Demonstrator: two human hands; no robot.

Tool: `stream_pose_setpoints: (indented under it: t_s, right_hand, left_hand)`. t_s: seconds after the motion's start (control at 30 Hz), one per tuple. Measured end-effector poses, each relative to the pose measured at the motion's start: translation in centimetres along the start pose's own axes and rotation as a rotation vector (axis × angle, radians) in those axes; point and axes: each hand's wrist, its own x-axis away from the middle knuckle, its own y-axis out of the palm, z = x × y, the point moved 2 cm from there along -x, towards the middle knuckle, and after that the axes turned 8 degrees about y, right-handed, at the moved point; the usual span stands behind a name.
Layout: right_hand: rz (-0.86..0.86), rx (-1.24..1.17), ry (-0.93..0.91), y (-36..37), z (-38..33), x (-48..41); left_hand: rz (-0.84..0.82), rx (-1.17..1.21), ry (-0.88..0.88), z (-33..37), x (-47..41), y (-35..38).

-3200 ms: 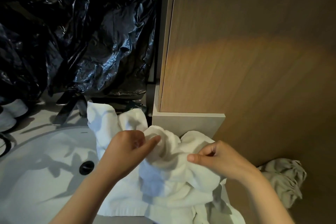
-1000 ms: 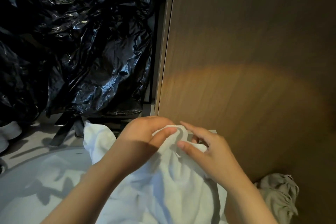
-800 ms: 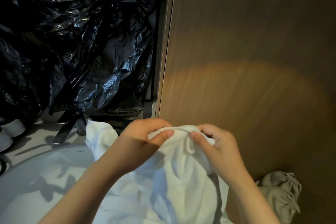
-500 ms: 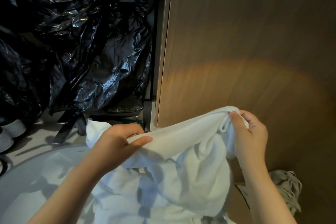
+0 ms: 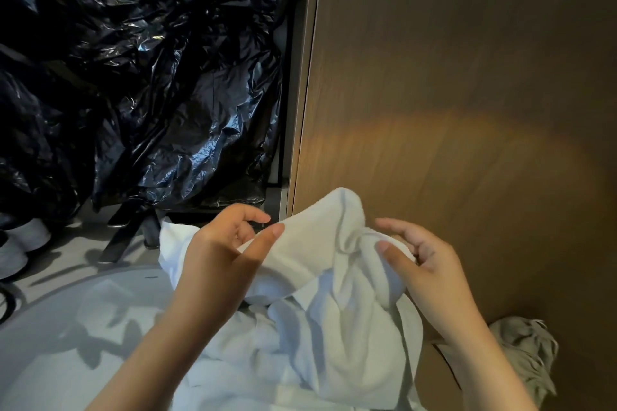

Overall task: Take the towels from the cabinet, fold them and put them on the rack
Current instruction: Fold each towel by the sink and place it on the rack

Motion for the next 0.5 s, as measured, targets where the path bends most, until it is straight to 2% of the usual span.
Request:
stream_pose_setpoints:
  t_s: [0.07,0.13,0.3,0.5]
  right_hand:
    - [-0.011,-0.026,-0.067,0.2,-0.5,0.5]
    - [-0.026,-0.035,-0.097,0.5,-0.8,0.7]
    - [-0.064,-0.044,-0.182,1.2,-2.1,1.1]
    - [-0.068,-0.033,-0.247,1.4,-3.0,1.5]
  left_hand:
    - [-0.043,-0.102,0.132,1.1,0.3,0.1]
    - [-0.147,-0.086,0.217,1.6,0.4,0.8]
    - [-0.315,0.047,0.191,1.6,0.8,2.7]
    - [-0.309,-0.054,0.183,1.4,0.7,3.9]
